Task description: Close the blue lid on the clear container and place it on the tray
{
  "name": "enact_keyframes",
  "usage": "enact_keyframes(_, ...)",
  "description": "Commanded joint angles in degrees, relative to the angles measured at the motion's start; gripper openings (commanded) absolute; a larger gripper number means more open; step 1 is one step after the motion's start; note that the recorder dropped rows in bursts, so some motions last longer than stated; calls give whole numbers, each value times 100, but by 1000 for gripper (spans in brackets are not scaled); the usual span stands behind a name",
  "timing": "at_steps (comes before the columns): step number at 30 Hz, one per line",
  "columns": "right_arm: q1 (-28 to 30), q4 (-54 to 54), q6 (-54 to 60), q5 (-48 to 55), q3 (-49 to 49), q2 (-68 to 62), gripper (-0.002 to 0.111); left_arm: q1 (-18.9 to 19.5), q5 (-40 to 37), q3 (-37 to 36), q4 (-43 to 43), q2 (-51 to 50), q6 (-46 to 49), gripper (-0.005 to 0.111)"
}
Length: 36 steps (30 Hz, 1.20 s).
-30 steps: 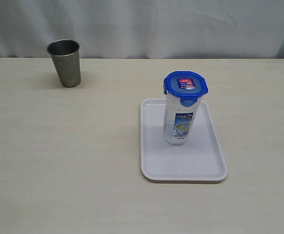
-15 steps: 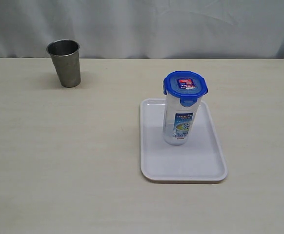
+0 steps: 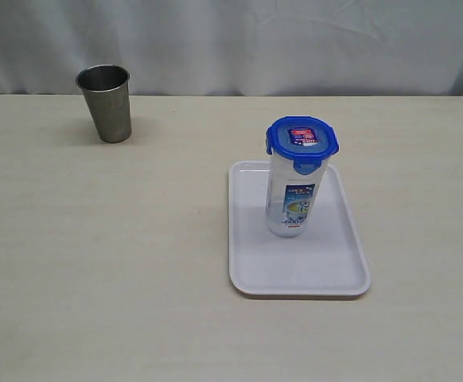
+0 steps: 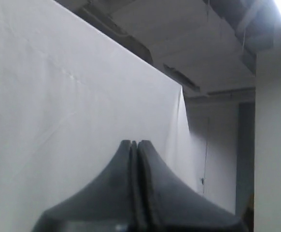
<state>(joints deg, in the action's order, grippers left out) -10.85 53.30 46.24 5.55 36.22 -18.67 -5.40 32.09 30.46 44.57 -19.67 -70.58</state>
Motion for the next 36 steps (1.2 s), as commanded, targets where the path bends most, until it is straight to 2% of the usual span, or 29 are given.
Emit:
enact_keyframes(1,17,-20,1,25,-21,16,4,-4,-49,-628,-1806,607,1719,0)
enact_keyframes(6,17,-20,1,25,-21,16,4,-4,-389,-1203,-3166,1382,3549,0)
enact_keyframes(8,17,-20,1,25,-21,16,4,-4,-896,-1340,-3629,1621,4091,0)
enact_keyframes(10,17,-20,1,25,-21,16,4,-4,-1864,-1404,-4108,1793,5007,0)
enact_keyframes(12,17,-20,1,25,-21,16,4,-4,-2338,-1484,-4457,1806,5718,0)
enact_keyframes(15,17,-20,1,25,-21,16,4,-4,-2349,-1860,-5162,1806,6935,0)
enact_keyframes(18,17,-20,1,25,-21,16,4,52,-2329,-2266,-5523,1806,7542,0)
enact_keyframes(22,17,-20,1,25,-21,16,4,618,-2326,-2837,-5417,1806,7522,0)
enact_keyframes(24,17,-20,1,25,-21,16,4,769,-2233,-3046,-5063,1806,7455,0)
enact_keyframes(25,17,-20,1,25,-21,16,4,769,-2128,-3046,-4720,1814,7274,0)
enact_keyframes(27,17,-20,1,25,-21,16,4,769,-2494,-3046,-4231,1846,6870,0)
enact_keyframes(30,17,-20,1,25,-21,16,4,769,-2703,-3046,-4216,1873,6856,0)
enact_keyframes(36,17,-22,1,25,-21,26,4,769,-3595,-3046,-4279,1967,7327,0)
